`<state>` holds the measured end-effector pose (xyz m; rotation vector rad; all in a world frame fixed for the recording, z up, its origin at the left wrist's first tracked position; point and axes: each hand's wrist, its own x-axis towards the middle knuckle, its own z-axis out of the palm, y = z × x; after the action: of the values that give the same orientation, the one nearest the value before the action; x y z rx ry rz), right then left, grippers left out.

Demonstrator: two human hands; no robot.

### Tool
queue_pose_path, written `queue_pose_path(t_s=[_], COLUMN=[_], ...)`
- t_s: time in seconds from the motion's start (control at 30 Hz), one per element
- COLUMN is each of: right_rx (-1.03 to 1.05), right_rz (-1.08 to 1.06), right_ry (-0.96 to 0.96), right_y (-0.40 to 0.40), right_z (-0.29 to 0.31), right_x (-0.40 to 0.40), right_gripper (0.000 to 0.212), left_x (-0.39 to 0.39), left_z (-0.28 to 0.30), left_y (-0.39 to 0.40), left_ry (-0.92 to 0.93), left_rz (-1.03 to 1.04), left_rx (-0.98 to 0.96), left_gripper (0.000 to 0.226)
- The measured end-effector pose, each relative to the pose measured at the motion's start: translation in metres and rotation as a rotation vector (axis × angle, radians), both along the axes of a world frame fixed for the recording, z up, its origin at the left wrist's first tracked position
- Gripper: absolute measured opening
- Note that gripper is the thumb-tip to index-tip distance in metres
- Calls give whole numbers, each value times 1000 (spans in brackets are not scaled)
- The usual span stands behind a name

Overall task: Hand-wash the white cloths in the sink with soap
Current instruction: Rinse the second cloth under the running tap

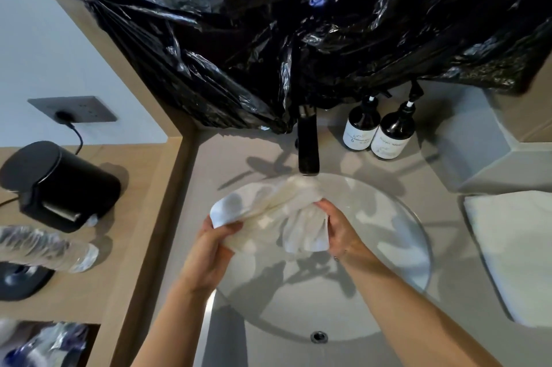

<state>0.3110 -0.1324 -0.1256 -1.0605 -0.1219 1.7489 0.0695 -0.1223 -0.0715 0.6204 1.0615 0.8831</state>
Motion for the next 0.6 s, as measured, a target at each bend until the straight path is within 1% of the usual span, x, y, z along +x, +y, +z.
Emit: queue_pose_path(t_s=[0.1, 0.13, 0.2, 0.23, 0.27, 0.3, 0.37, 0.43, 0.5, 0.53, 0.6], right_rx=[-39, -50, -80, -78, -57, -33, 18, 65, 129, 152, 160], right_rz=[-22, -54, -82, -93, -136, -195, -280, -304, -303, -304, -278], right_ry=[124, 154, 237, 260, 272, 241, 233, 246, 240, 247, 221], right_y=[6, 8, 13, 15, 17, 19, 22, 26, 29, 32, 36], right_z=[-3, -4, -5, -6, -10, -16, -18, -20, -15, -10, -3], right_x=[-12, -16, -23, -25, -26, -25, -23, -21, -18, -17, -16], right_gripper=[38, 39, 32, 34, 42, 44, 40, 48, 46, 43, 40], left_x=[1, 3, 7, 11, 14, 16, 19, 20, 20, 20, 23], left_z=[0, 0, 0, -2, -4, -7, -16, -21, -30, -35, -42], left_y=[0, 0, -1, -2, -2, -2, -1, -1, -3, -3, -1], left_ry=[7, 8, 53, 99, 150, 193, 236, 283, 246, 185, 36], left_rz=[17, -7, -60, -56, -27, 4, 31, 0, -10, 0, -5], left_rx=[-40, -36, -47, -73, -115, -163, -247, -315, -427, -500, -657], left_gripper=[59, 63, 64, 56, 44, 36, 33, 32, 31, 36, 54])
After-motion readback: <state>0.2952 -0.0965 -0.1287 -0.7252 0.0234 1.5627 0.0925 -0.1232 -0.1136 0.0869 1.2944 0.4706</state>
